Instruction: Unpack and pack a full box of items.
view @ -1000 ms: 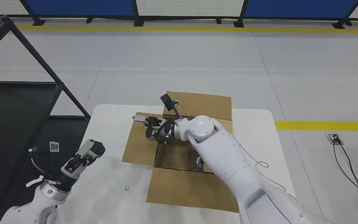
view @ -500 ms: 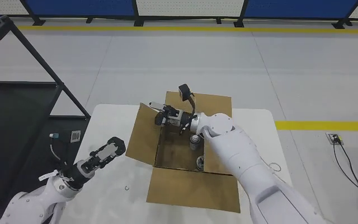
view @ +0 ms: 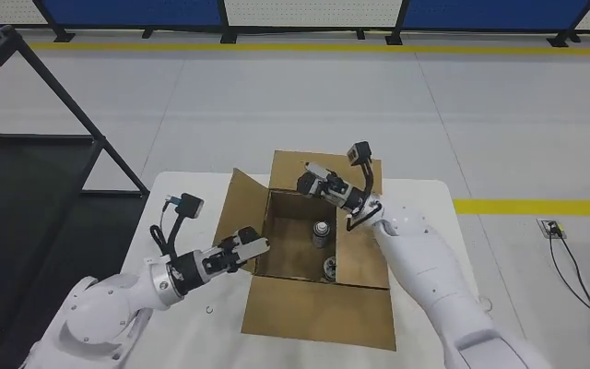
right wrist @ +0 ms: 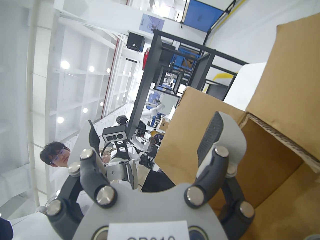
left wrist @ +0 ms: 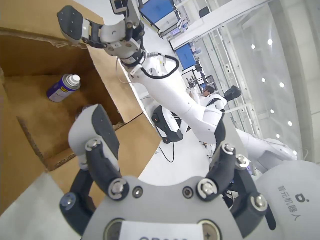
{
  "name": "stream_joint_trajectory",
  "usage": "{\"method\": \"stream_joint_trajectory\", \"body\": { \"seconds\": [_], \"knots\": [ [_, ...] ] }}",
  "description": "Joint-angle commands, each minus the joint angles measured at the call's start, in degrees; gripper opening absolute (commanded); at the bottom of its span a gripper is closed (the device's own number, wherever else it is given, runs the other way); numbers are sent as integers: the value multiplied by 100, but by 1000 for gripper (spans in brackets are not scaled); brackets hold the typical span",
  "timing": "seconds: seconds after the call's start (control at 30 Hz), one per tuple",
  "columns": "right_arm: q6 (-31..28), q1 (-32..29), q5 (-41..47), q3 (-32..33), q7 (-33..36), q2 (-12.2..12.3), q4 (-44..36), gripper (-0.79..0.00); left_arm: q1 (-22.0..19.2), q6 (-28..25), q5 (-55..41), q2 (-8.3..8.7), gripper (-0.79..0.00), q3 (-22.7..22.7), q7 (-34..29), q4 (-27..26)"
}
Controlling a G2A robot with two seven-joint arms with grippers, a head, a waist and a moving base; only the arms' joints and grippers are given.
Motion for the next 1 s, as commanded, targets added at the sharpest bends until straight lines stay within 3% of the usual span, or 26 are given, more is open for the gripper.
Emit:
{"method": "stream_joint_trajectory", "body": {
  "seconds": [0.0,0.17,0.27,0.37,0.83,0.97],
  "knots": [
    [9,-518,-122,378,-74,232,-716,0,-341,158,69,-49,0,297,62,109],
    [667,-2163,-629,1365,-432,676,-3266,0,-840,361,183,-135,0,727,5,367],
    [1144,-3112,-862,1835,-741,812,-4709,0,-969,461,206,-162,0,829,-14,540],
    [1516,-3760,-1002,2131,-1051,881,-5583,0,-1022,668,202,-176,0,816,85,690],
    [1518,-3767,-1002,2113,-1047,880,-5601,0,-1009,675,168,-180,0,825,106,690],
    [1355,-3815,-784,2043,-891,897,-5746,0,-1233,873,-106,-273,0,1147,134,853]
  ]
}}
